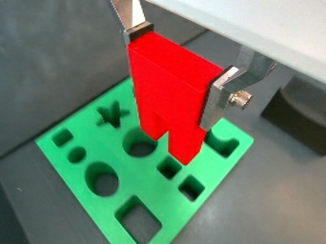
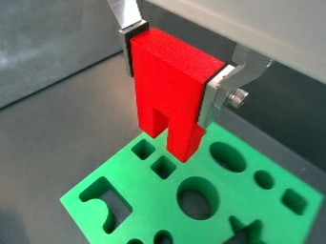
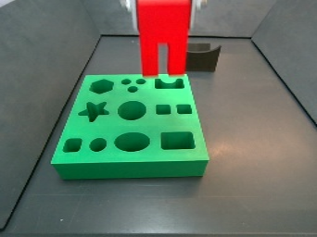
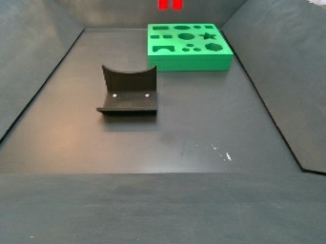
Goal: Insert the double-square object.
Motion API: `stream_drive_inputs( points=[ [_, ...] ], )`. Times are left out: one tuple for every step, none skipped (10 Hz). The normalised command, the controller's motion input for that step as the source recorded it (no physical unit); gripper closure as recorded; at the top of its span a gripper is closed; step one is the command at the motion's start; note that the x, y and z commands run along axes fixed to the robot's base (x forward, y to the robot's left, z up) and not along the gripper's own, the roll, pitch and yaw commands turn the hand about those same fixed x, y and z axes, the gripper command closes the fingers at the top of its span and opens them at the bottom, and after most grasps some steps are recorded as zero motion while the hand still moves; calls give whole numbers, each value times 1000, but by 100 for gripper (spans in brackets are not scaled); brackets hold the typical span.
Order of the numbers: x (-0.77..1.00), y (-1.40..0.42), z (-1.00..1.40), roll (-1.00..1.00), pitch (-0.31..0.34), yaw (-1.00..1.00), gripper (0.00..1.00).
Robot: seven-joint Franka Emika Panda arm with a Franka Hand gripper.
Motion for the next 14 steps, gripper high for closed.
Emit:
stream_drive_inputs(
  points=[
    [209,0,-823,223,57,0,100],
    [51,-29,-660,287,81,0,100],
    [57,-31,-631,269,111,0,100],
    [80,0,-560,154,91,0,100],
    [111,0,-460,110,89,0,100],
    [280,0,-371,101,123,-60,100],
    [234,9,-334,70,99,-97,100],
    [194,0,-297,1,76,-151,100],
    [254,0,-271,0,79,-246,100],
    [191,0,-286,-33,44,-217,100],
    [249,0,-323,-24,44,-114,100],
    [229,0,-374,-19,36,0,100],
    [0,-66,-329,-30,0,106,100],
    [0,-120,-257,-27,0,197,100]
  ],
)
